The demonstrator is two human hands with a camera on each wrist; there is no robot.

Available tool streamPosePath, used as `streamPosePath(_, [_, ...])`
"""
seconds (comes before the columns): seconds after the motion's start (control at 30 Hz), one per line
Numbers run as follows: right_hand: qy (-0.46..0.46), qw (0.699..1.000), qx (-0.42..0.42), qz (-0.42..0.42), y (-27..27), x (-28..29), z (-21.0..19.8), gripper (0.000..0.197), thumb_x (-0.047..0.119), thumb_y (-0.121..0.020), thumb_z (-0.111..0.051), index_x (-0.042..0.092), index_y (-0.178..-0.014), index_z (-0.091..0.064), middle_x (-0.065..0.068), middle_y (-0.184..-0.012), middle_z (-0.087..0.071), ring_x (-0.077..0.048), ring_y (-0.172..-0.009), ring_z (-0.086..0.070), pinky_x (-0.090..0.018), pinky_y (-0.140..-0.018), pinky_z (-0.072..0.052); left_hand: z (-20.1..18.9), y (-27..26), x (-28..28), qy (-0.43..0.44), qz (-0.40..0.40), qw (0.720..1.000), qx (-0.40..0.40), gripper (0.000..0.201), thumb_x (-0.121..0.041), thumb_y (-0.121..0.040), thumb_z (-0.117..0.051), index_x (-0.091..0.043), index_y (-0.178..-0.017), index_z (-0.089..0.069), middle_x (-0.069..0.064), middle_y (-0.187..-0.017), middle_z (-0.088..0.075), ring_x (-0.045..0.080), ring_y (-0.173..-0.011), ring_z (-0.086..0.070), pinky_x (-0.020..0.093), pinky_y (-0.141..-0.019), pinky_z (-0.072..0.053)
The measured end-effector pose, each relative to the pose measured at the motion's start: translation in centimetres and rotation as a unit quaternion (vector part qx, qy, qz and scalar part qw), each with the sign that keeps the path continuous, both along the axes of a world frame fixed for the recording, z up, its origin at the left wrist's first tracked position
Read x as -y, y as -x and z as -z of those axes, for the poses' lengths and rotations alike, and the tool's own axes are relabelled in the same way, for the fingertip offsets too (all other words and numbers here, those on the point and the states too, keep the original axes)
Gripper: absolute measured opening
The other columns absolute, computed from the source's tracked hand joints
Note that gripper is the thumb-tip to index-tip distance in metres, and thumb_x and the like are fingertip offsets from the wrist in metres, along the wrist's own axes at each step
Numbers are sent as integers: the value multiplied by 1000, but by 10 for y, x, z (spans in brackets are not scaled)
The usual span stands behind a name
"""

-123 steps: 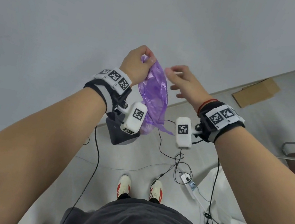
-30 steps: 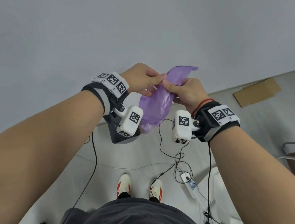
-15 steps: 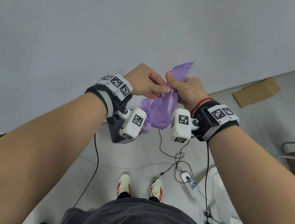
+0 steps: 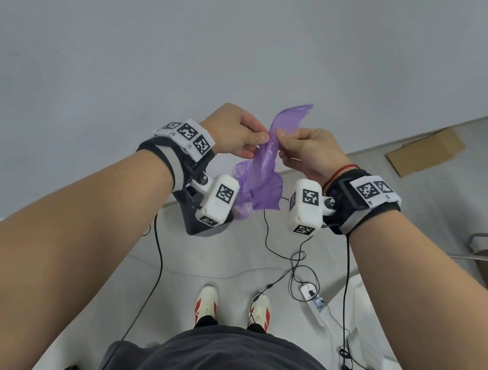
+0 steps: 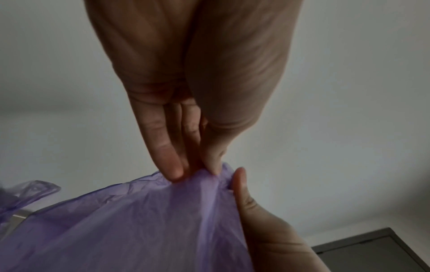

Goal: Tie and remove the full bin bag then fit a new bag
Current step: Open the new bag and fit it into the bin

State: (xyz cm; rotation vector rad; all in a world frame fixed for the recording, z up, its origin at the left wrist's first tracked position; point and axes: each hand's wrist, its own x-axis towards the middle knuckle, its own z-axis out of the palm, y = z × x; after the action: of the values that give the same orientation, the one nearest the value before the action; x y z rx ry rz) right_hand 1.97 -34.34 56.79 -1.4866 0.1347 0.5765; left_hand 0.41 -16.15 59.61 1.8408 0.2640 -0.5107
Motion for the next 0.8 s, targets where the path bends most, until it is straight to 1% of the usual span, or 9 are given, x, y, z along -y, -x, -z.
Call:
streamPosePath(0.1, [6,1000,5,16,3,-5,-1,33,21,-87,-73,13,-59,-57,-4,-63,-58,-13,-55,-53,-23,-55,-48,1,3,1,14,2,1000,-9,6,-9,-89,-70,-10,-85,-67,8,-80,-66,12,-65,-65,24,-69,-61])
streamPosePath(0.2, [-4,1000,9,10,6,-6,-1,34,25,-88,-72,13,-60,-55,-4,-63,-56,-13,-54,-52,-23,-54,-47,3,4,0,30,-7,999,-10,6,-9,-91,-67,-11,-86,-65,7,-78,-63,12,-62,-62,27,-72,-62])
streamPosePath(0.3, [-10,1000,9,10,8,-5,0,37,25,-88,-71,13,-59,-51,-5,-64,-53,-14,-54,-50,-23,-53,-46,2,6,-1,54,-33,998,5,12,-7,-95,-61,-12,-84,-61,5,-77,-63,10,-55,-62,27,-67,-61])
streamPosePath(0.37, [-10,1000,1,16,8,-4,0,36,24,-88,-71,13,-60,-51,-6,-65,-54,-14,-54,-50,-24,-54,-47,2,6,-3,87,-65,994,2,16,-5,-96,-57,-13,-83,-58,6,-80,-64,14,-60,-64,28,-65,-60])
streamPosePath(0.5, [11,998,-20,51,7,2,0,31,12,-87,-72,14,-64,-51,-10,-74,-63,-18,-59,-56,-25,-56,-49,6,3,-14,163,-130,978,-24,13,-7,-97,-55,-14,-86,-56,5,-90,-64,19,-75,-60,32,-76,-58])
streamPosePath(0.63, [90,991,-6,99,4,4,3,29,-2,-84,-62,12,-65,-47,-14,-73,-61,-21,-57,-59,-27,-55,-53,9,5,-20,166,-149,975,-16,11,-9,-97,-56,-14,-88,-56,6,-91,-61,21,-78,-56,34,-80,-56])
streamPosePath(0.7, [146,980,-6,134,0,9,8,27,-3,-83,-58,12,-63,-46,-14,-70,-57,-24,-55,-61,-31,-55,-56,9,4,-25,220,-201,954,-22,11,-9,-100,-50,-12,-92,-56,7,-93,-62,22,-81,-59,37,-81,-55])
streamPosePath(0.73, [165,974,-13,152,0,12,11,28,-4,-82,-56,12,-62,-45,-14,-68,-55,-27,-55,-62,-35,-56,-58,9,3,-28,260,-244,933,-32,13,-8,-101,-45,-10,-97,-57,8,-96,-65,23,-83,-63,37,-77,-56])
streamPosePath(0.8, [175,966,-35,187,0,22,19,30,-8,-81,-53,12,-61,-43,-15,-67,-52,-30,-58,-62,-43,-57,-61,4,-1,-34,314,-317,893,-62,22,-7,-102,-37,-6,-96,-58,8,-88,-67,20,-74,-69,29,-62,-58])
